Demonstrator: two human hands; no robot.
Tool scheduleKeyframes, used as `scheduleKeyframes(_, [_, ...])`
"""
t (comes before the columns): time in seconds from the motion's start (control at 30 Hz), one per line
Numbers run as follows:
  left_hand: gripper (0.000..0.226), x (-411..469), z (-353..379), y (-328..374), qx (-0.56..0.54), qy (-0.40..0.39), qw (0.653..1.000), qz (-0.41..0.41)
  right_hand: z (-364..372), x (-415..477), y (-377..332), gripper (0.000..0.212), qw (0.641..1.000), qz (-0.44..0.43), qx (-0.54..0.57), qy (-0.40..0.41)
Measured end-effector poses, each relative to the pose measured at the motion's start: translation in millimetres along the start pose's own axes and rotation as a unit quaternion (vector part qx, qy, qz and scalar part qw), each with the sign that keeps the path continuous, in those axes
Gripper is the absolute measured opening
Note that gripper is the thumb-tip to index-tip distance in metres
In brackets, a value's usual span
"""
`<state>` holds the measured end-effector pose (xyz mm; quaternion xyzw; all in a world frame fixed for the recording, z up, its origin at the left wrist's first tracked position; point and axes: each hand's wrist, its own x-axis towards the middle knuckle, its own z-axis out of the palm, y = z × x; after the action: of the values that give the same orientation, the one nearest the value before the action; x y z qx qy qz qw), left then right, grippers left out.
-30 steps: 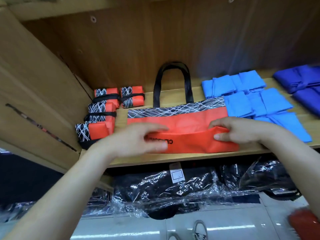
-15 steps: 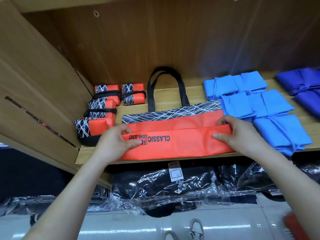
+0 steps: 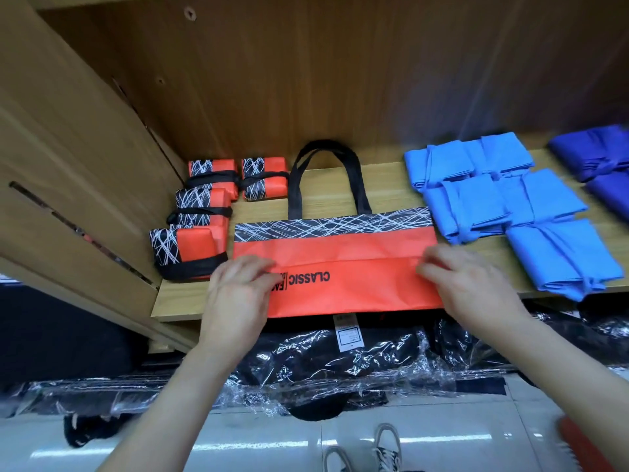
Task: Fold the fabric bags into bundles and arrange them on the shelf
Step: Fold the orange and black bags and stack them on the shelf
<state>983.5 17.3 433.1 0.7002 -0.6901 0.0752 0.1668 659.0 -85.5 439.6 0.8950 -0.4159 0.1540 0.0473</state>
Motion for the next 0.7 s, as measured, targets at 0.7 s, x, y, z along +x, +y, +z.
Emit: scheduleKeyframes(0.7, [0.014,-2,-36,1,-0.344,-0.035,0.897,-0.274,-23,-8,22,0.007,0.958,0.170,0.231,-0.006])
